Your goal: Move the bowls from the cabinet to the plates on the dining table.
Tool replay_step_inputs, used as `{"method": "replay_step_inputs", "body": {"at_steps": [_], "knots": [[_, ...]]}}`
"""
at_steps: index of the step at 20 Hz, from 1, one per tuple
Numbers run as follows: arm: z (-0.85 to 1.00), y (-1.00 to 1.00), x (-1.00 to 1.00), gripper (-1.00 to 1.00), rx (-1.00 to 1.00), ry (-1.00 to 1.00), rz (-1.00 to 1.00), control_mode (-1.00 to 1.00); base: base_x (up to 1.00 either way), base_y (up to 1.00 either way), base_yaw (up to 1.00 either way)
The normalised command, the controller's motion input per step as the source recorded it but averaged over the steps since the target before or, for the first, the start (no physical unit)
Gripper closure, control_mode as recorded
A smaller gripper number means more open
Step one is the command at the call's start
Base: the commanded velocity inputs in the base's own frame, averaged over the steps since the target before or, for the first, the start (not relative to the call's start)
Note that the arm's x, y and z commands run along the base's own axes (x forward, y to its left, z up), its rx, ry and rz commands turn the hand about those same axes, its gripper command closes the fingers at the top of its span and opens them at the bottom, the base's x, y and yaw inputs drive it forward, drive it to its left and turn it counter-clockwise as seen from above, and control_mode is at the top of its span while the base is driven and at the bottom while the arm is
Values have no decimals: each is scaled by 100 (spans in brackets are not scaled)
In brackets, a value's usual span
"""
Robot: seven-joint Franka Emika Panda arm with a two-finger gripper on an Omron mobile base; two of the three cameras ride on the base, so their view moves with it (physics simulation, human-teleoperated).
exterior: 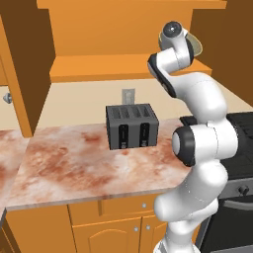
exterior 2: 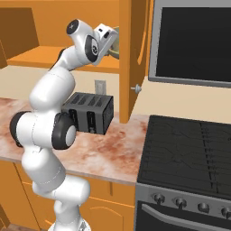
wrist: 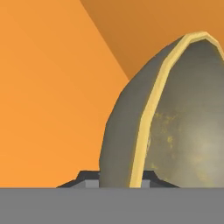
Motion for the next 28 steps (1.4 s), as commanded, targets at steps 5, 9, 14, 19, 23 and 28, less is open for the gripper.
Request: {"method": "replay_step_inputs", "body": {"at_steps": [5,9,14,19,23,28], "knots": [[-9,2,-4,100,0,0,3,-100,0,0,0],[-6,21,-23,100,0,0,5,-100,0,0,0],[0,37,-46,100,0,0,6,-100,0,0,0],[0,39,-60,100,-1,0,9,-100,0,0,0],[0,23,-68,100,-3,0,9,-100,0,0,0],[-10,10,-78,100,-8,0,12,-100,0,0,0]]}}
